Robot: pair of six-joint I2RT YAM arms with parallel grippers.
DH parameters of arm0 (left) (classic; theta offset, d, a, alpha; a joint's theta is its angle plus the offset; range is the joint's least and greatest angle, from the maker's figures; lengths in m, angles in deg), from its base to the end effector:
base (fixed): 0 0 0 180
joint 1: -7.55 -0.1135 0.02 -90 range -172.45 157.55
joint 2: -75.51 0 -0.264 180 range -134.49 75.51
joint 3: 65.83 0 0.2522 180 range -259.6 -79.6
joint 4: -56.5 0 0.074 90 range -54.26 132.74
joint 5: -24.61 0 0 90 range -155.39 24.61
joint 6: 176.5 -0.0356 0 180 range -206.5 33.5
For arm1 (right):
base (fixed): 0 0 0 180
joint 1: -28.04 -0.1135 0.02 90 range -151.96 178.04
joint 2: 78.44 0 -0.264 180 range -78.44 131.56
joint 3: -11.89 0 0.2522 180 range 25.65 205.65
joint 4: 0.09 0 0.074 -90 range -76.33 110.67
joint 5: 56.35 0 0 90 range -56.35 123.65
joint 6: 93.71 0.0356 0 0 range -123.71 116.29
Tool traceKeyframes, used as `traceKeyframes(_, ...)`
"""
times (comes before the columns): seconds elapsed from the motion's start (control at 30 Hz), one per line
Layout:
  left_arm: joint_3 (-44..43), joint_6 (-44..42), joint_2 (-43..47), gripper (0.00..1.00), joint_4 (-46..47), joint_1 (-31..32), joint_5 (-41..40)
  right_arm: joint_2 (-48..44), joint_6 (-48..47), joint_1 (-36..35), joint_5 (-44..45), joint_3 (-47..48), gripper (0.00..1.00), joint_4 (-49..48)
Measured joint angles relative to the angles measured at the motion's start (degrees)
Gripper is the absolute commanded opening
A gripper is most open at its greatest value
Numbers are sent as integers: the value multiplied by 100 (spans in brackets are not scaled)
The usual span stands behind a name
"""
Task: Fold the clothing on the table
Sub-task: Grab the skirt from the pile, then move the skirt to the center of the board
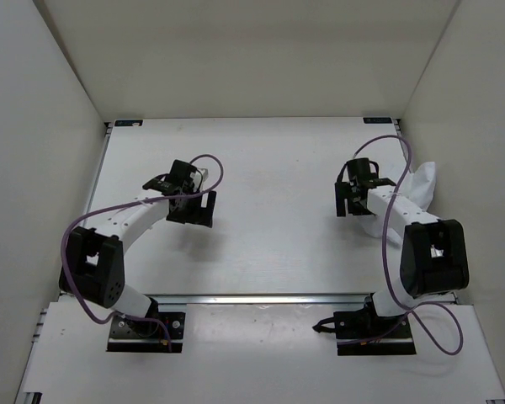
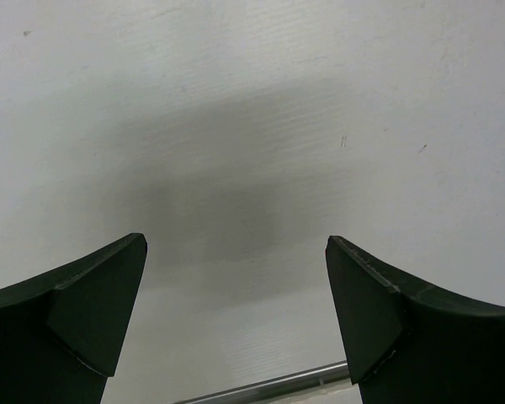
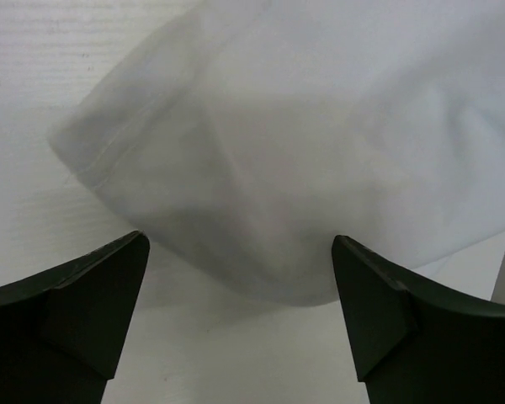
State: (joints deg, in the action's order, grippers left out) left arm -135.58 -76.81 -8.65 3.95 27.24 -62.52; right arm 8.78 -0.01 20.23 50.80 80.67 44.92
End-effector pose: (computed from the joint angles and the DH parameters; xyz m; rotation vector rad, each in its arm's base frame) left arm 0.2633 -0.0961 0.2126 0.2544 2.7459 -0.2094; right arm 0.2934 0.0296 0.2008 -0.0008 2.6350 -0.3328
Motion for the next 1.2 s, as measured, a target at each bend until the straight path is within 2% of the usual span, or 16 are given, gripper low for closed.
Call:
traceKeyframes(0.03, -83, -46, -85, 98, -20, 9, 22, 17, -37, -2, 61, -15, 79, -105)
traceKeyframes(0.1, -236, -118, -223, 98, -9, 15, 26, 114, -131, -7, 195, -22, 48, -348)
traceKeyframes(0.13, -295, -149, -256, 99, 4, 15, 24, 221, -168, -26, 297, -4, 40, -461)
traceKeyframes(0.23, -308, -219, -219, 99, 72, -2, 96, 719, -339, -144, 704, 190, 0, -562)
traceKeyframes(0.37, -240, -240, -55, 99, 219, -59, 219, 1311, -658, -398, 933, 623, 0, -584)
traceKeyframes(0.47, -188, -243, 85, 98, 385, -125, 271, 1320, -719, -658, 549, 1034, 0, -308)
traceKeyframes(0.57, -179, -236, 186, 99, 501, -258, 275, 1292, -656, -1231, -90, 1635, 0, -170)
traceKeyframes(0.67, -181, -216, 278, 99, 575, -437, 271, 1314, -391, -2192, -898, 2763, 0, 208)
traceKeyframes(0.73, -208, -203, 372, 99, 586, -533, 251, 1440, -223, -2798, -1475, 4041, 0, 533)
traceKeyframes(0.83, -334, -184, 562, 99, 588, -603, 208, 1589, -68, -3261, -2177, 5759, 0, 614)
traceKeyframes(0.9, -459, -166, 713, 99, 584, -605, 188, 1392, 76, -3200, -2542, 6148, 0, 407)
traceKeyframes(0.97, -595, -149, 898, 98, 619, -610, 166, 892, 278, -2833, -2855, 5853, 0, 61)
traceKeyframes(1.1, -752, -96, 1325, 99, 758, -603, 164, -468, 723, -1615, -3136, 3536, 0, -946)
traceKeyframes(1.2, -804, -66, 1453, 98, 809, -573, 186, -726, 1001, -907, -3230, 2203, 0, -1172)
